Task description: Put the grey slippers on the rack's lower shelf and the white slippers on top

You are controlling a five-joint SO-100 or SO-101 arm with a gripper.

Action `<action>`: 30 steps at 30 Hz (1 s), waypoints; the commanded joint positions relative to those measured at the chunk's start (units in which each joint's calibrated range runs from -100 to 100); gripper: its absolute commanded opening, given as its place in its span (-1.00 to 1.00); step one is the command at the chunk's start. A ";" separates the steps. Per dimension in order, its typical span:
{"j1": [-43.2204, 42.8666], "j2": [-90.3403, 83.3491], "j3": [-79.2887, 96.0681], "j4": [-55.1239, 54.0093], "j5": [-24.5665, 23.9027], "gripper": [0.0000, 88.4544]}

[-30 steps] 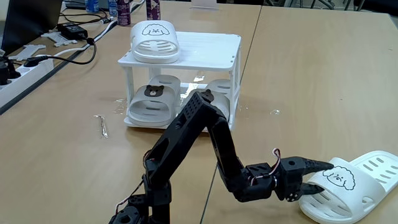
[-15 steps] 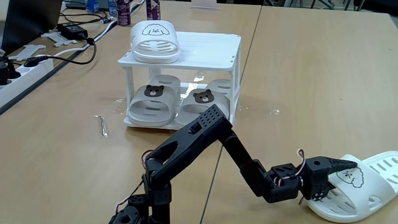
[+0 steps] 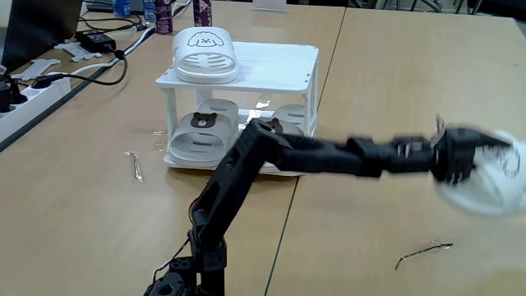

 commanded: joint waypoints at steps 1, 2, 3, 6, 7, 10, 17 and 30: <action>-1.10 -21.92 -10.11 17.93 0.37 -0.98; -1.35 -24.28 -10.83 20.87 0.37 -0.98; -1.51 -26.72 -11.11 23.02 0.37 -0.98; -4.56 -34.71 -10.56 28.03 0.37 -0.98; -6.20 -37.49 -10.47 30.44 0.37 -0.98; -13.19 -45.14 -10.20 36.74 0.37 -0.98; -36.38 -51.54 -4.34 36.57 0.37 -0.98; -45.35 -28.90 -15.71 36.14 0.37 -0.98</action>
